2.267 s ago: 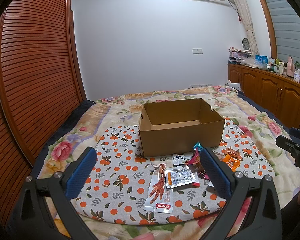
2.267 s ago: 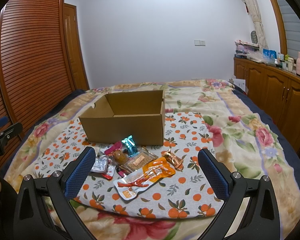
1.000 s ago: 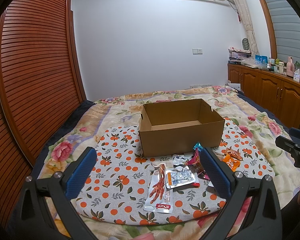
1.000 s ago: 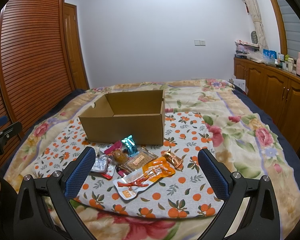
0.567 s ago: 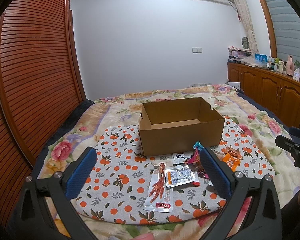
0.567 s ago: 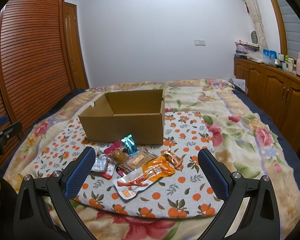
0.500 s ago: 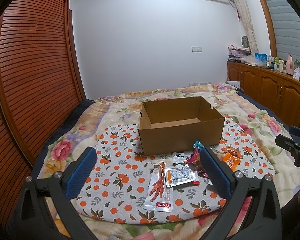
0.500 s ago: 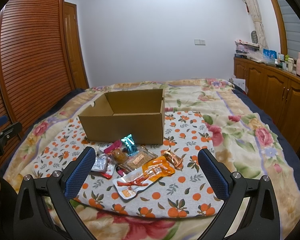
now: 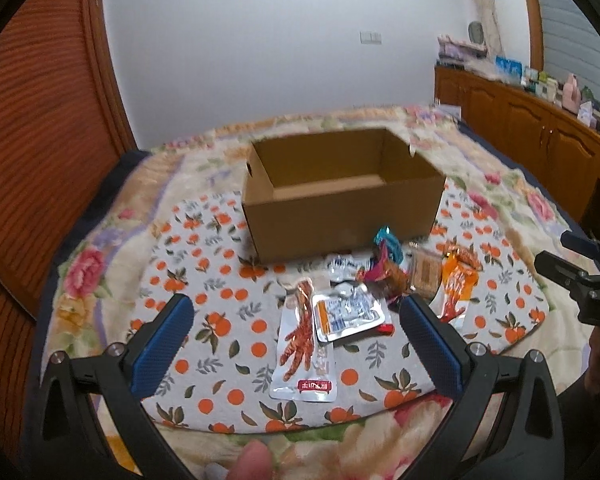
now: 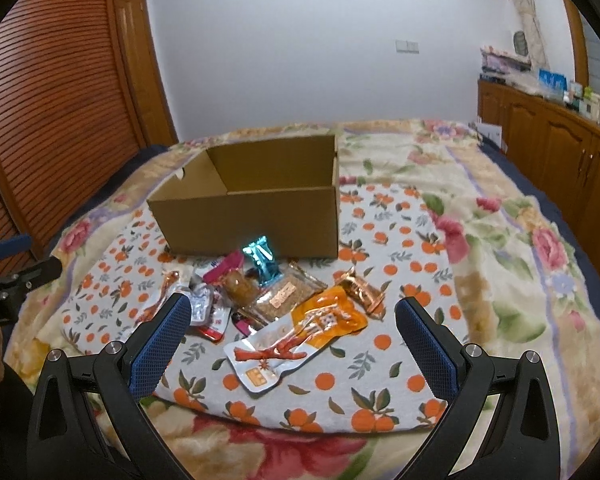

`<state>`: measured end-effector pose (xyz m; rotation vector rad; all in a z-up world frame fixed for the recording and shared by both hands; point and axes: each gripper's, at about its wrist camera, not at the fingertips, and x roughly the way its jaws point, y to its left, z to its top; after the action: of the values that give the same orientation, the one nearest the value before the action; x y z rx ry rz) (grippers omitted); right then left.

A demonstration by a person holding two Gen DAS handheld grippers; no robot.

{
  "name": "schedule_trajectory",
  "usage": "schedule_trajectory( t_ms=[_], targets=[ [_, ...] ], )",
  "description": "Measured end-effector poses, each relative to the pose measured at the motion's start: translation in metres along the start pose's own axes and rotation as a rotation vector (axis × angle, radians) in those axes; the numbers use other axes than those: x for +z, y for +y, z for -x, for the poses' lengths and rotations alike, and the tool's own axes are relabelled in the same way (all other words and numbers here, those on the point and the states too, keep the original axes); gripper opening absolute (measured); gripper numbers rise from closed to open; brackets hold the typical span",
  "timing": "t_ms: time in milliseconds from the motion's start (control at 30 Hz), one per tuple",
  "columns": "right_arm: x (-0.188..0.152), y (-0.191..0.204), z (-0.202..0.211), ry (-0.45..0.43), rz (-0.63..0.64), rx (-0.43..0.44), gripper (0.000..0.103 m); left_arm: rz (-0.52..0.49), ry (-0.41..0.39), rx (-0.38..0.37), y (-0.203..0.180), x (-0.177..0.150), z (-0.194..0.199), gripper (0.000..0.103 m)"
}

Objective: Organize snacks
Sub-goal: 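Lower the left tool onto the white chicken-feet packet and close it while the right tool approaches the orange packet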

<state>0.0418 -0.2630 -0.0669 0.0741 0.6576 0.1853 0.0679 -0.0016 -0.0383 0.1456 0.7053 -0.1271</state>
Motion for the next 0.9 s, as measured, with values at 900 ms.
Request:
schedule_trajectory(
  t_ms=[900],
  targets=[
    [-0.007, -0.005, -0.061, 0.166, -0.022, -0.004, 0.103, -0.042, 0.342, -0.085, 0.019, -0.006, -0.137, 0.102]
  ],
)
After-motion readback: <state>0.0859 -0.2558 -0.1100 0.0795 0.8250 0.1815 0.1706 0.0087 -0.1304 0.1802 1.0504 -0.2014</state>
